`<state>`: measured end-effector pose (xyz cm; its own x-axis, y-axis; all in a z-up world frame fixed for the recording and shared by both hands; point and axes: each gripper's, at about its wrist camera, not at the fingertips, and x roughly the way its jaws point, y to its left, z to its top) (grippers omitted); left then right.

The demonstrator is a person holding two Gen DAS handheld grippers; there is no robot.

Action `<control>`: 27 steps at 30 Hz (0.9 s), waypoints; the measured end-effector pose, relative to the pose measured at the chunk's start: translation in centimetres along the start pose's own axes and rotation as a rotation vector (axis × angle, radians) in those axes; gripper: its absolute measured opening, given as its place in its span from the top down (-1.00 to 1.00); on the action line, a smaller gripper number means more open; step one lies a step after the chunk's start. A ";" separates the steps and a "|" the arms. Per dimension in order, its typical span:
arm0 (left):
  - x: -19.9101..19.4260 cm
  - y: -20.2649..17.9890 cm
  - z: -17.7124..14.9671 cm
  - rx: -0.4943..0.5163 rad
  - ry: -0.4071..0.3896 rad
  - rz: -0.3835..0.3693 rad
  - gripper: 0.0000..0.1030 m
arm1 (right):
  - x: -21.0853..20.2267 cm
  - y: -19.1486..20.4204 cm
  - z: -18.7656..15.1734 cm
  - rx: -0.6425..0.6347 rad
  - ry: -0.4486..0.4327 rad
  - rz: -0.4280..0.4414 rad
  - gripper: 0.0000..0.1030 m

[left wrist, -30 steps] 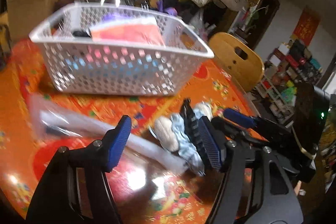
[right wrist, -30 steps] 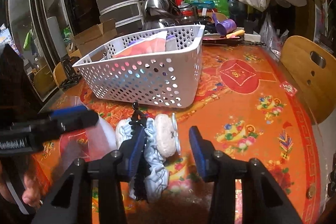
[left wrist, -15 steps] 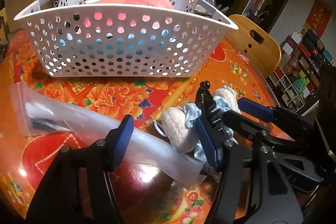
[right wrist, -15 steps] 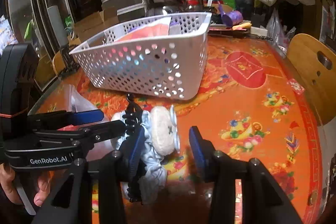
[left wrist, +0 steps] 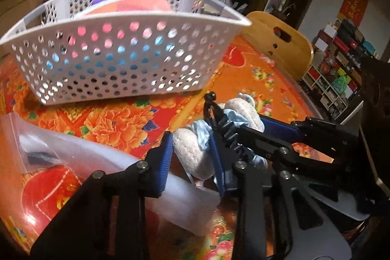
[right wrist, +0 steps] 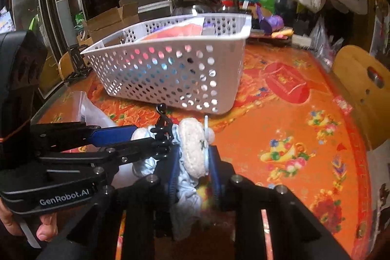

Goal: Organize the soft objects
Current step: 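Carry the fluffy item with both grippers into the basket and release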

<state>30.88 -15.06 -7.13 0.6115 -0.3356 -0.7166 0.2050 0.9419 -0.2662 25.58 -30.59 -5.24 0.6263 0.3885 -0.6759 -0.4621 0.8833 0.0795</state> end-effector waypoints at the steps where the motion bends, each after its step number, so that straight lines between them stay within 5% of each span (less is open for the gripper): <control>1: -0.4 -0.1 0.1 0.001 -0.009 -0.007 0.48 | -0.5 0.1 0.1 0.000 -0.012 -0.003 0.58; 16: -9.7 -0.6 4.2 0.054 -0.179 -0.013 0.50 | -7.3 3.2 5.1 -0.030 -0.170 -0.004 0.58; 27: -15.2 1.4 14.4 0.103 -0.255 0.036 0.60 | -7.9 4.6 14.4 -0.047 -0.234 0.012 0.58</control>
<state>32.86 -8.42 12.66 0.7900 -0.2990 -0.5352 0.2478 0.9542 -0.1673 27.60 -25.80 11.02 0.7467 0.4536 -0.4865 -0.4952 0.8674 0.0486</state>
